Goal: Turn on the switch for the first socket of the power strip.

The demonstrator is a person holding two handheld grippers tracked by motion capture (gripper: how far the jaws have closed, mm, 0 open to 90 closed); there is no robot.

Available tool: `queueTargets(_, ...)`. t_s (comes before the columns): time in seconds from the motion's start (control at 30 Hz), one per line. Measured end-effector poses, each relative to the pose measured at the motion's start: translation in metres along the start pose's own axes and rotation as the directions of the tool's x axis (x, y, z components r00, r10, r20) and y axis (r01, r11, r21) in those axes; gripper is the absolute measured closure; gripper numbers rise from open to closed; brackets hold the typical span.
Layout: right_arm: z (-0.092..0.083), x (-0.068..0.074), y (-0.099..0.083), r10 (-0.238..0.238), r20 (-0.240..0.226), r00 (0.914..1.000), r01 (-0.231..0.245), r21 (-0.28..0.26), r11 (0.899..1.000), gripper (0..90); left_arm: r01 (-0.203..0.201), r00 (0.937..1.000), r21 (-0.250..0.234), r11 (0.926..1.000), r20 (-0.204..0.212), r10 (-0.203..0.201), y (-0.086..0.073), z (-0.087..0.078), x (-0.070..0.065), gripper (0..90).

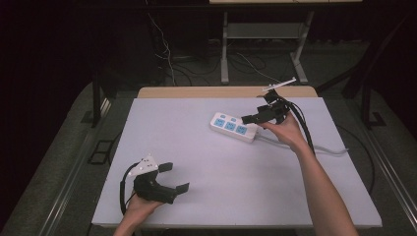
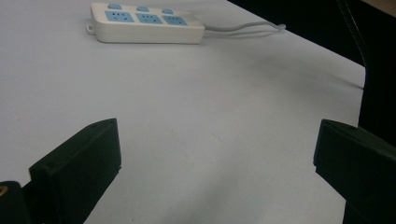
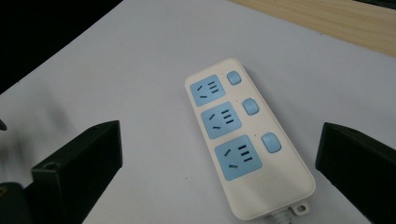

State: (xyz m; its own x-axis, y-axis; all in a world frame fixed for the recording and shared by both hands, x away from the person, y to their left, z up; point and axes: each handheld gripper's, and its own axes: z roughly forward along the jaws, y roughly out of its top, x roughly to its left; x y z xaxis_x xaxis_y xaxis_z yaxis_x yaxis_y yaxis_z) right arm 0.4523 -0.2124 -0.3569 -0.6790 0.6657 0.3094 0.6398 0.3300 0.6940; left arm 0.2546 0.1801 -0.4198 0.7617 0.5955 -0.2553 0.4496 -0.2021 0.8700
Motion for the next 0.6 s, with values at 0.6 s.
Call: queueTargets(0.6, 0.019, -0.019, -0.003, 0.045, 0.014, 0.9989, -0.045, -0.060, 0.997, 19.4, 0.004, 1.0000, 0.005, 1.0000, -0.004, -0.004, 0.000, -0.001, 0.003, 0.0)
